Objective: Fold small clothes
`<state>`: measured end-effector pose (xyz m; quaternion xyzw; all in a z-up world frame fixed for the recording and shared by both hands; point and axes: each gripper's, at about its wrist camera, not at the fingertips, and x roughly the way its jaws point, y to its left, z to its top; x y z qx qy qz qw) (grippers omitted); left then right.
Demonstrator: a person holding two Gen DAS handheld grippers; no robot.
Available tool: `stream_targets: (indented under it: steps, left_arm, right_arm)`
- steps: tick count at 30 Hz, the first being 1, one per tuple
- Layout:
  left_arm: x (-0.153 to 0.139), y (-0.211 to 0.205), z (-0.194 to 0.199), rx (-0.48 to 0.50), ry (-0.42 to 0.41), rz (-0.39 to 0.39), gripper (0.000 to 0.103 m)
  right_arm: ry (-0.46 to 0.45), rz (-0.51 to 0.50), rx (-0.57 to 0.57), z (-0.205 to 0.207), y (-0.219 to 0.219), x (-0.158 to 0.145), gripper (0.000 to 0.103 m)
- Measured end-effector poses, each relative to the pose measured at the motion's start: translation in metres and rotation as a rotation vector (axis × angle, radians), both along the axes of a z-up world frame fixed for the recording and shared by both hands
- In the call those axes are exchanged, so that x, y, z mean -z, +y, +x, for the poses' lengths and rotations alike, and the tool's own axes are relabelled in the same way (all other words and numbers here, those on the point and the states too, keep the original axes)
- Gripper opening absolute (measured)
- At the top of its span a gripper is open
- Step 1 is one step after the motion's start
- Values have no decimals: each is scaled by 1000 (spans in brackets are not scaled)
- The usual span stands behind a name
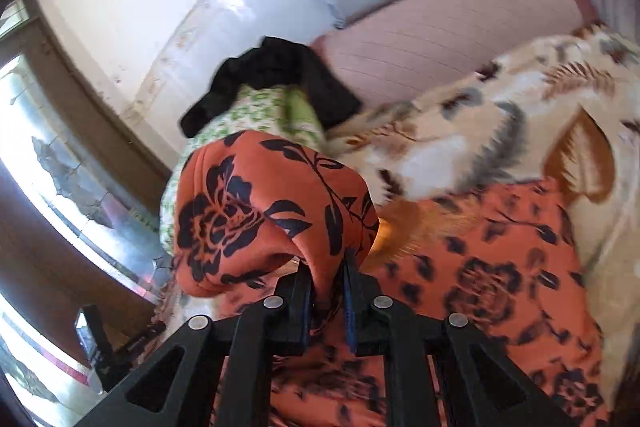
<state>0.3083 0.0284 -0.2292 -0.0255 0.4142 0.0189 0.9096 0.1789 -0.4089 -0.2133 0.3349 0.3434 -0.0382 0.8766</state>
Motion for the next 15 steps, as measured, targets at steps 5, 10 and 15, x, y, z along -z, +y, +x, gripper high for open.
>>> stream_targets:
  steps: [5,10,15]
  left_arm:
    - [20,-77,-16,182,-35,165,103]
    - [37,-81,-13,183,17,183,103]
    - [52,-79,-10,166,41,179,103]
  right_arm:
    - [81,311,171,-73,-77,75,76]
    - [16,169,210,-106,-99,50,77]
    - [3,87,247,-84,-108,35,77]
